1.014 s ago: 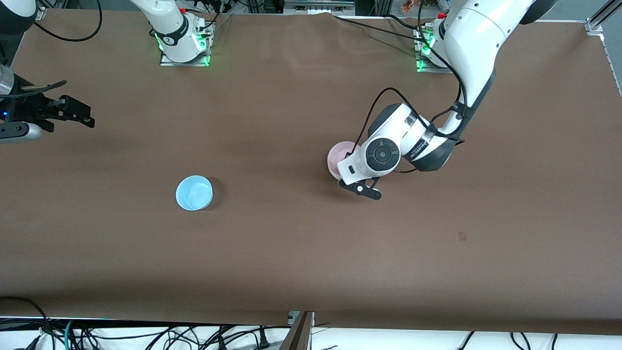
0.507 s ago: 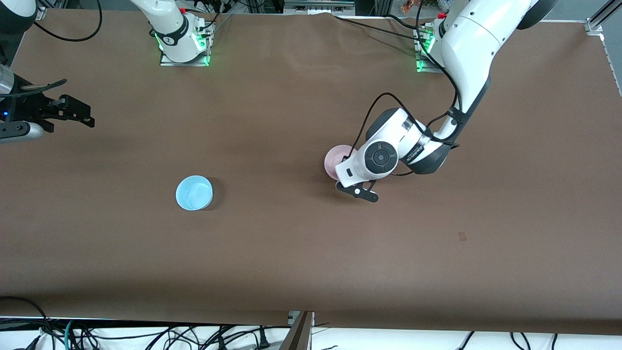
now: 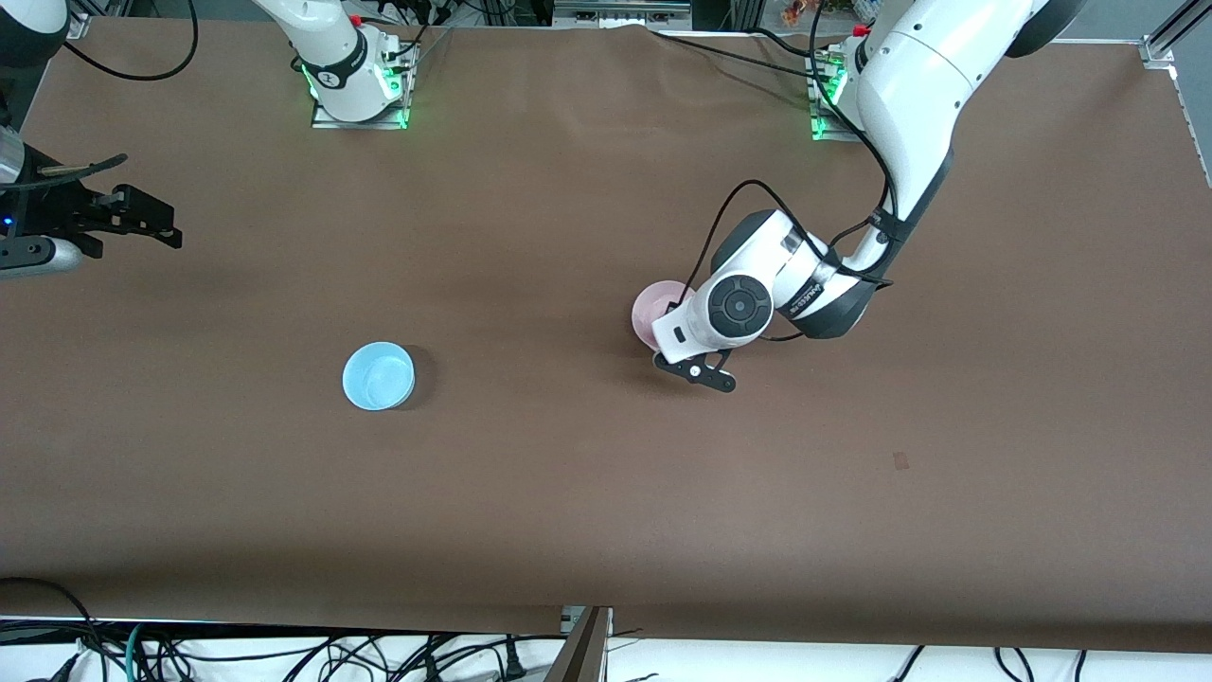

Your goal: Stack pink and blue bowls on white bowl

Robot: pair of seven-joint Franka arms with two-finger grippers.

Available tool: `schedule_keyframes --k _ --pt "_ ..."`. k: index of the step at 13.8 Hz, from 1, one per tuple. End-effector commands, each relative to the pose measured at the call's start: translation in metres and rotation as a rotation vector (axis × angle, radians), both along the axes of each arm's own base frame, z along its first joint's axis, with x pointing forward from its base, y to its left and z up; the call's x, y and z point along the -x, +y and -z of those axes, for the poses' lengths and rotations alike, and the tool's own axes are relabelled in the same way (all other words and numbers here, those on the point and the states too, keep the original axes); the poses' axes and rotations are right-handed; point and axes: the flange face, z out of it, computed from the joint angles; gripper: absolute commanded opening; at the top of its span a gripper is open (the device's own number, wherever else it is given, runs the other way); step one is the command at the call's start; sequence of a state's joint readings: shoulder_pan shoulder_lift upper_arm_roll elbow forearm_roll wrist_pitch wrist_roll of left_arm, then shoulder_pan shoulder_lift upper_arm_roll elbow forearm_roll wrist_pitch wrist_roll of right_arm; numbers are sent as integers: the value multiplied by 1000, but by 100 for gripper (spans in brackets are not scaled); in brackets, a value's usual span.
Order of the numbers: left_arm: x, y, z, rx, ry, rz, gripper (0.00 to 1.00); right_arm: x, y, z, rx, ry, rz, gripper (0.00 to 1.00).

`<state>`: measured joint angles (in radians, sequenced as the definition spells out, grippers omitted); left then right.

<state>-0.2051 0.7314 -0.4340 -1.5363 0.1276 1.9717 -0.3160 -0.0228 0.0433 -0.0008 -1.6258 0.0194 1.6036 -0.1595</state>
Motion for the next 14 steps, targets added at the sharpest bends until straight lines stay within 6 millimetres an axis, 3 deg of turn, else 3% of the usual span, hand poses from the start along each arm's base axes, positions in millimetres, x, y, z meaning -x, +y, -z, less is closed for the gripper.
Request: schedule_keyframes --k 1,5,11,14 --pt "3 0 1 -24 -13 -1 0 -1 -3 -5 2 -10 -10 99" --pt "1 0 0 -17 -19 -3 0 -10 -5 -7 3 -70 17 99" --pt "-4 4 -2 -5 -29 -17 0 -2 -42 -14 -121 -67 113 99" --pt "-4 3 -1 0 -33 -18 0 -3 -40 -25 -118 -85 122 99"
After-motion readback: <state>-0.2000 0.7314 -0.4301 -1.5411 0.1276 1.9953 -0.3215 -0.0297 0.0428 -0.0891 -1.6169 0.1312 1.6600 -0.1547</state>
